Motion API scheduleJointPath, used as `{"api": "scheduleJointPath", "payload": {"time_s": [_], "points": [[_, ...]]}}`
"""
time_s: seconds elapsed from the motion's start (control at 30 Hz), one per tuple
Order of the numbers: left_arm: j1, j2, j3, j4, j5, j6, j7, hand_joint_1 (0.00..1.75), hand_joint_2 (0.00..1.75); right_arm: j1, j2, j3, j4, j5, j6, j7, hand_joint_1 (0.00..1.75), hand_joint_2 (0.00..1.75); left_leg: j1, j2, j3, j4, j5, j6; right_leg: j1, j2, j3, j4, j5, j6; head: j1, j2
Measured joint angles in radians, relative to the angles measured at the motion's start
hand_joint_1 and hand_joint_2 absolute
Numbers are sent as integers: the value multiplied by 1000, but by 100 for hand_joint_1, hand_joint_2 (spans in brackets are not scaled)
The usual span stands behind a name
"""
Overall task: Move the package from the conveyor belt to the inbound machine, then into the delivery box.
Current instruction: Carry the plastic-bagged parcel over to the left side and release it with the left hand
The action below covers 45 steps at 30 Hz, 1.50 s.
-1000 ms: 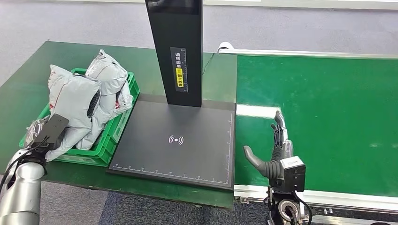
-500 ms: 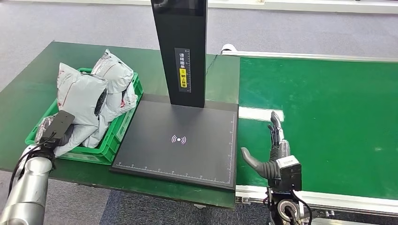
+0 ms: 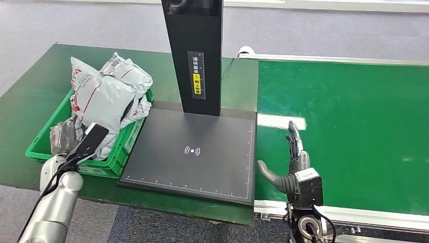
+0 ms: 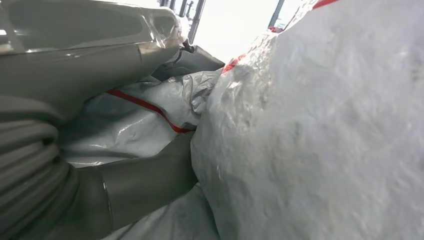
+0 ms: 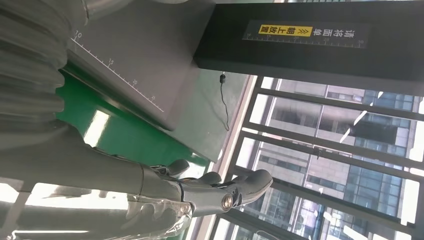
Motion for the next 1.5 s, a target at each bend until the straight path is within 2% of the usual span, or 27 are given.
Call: {"api": "scheduleJointPath", "payload": {"time_s": [0.1,0.13,0.17,0.27,0.3,0.33,0.6,0.7,0.8,0.9,0.97,1.07,1.2,1.33,1.5], "points": [[0,-4,-5,-1,-5,2,-2,175,175,0,0,1,0,0,0,0,0,175,0,0,0,0,0,0,0,0,0,0,0,0,0,0],[0,-5,-7,-1,-10,4,-3,169,175,0,0,1,0,0,0,1,0,175,0,0,-1,0,0,0,0,0,-1,0,0,0,0,0],[0,-5,-10,-1,-16,6,-5,153,175,0,0,1,0,0,0,1,0,175,0,0,-1,0,0,0,0,0,-1,0,0,0,0,0],[-1,-6,-21,0,-27,6,-9,33,175,0,0,1,1,2,1,1,0,175,0,0,-1,0,0,0,0,0,-1,0,0,0,0,0],[-2,-6,-23,1,-28,4,-9,5,175,0,0,1,2,3,1,1,0,175,0,0,-1,0,0,0,0,0,-1,0,0,0,0,0],[-2,-6,-25,2,-29,2,-10,0,175,0,0,1,3,4,2,1,0,175,0,0,-1,0,0,0,0,0,-1,0,0,0,0,0],[-8,-13,-23,4,-38,57,14,0,175,-2,0,3,11,14,9,-2,0,175,0,0,-1,0,0,0,0,0,0,0,0,0,0,0],[-10,-16,-21,4,-79,71,80,0,175,-3,0,4,14,17,9,-5,0,175,0,0,0,0,0,0,0,0,0,0,0,0,0,0],[-17,-18,-21,5,-151,59,172,0,175,-7,1,5,14,15,8,-7,0,175,0,1,0,0,0,0,0,1,0,0,0,0,0,0],[-35,-19,-18,19,-192,4,224,0,175,-13,1,4,16,14,6,-7,0,175,0,1,0,0,0,0,0,0,1,0,0,0,0,0],[-49,-19,-16,35,-211,-29,242,0,175,-17,2,4,18,15,5,-6,0,175,0,0,2,0,0,0,0,0,2,0,0,0,0,0],[-53,-22,-12,48,-207,-5,226,0,175,-16,2,3,19,21,4,-1,0,175,0,1,3,0,0,0,0,1,3,0,0,0,0,0],[-32,-31,-3,32,-128,102,130,0,175,-5,2,2,18,27,3,2,0,175,0,1,2,0,0,0,0,1,2,0,0,0,0,0],[27,-54,5,-67,19,285,-107,0,175,7,2,2,13,26,2,2,0,175,0,5,0,0,0,0,0,4,-1,0,1,0,0,0],[91,-138,92,-248,109,325,-401,0,175,11,2,4,13,15,-6,-10,0,175,0,9,-1,0,-3,-1,0,9,-3,0,0,0,0,0]]}}
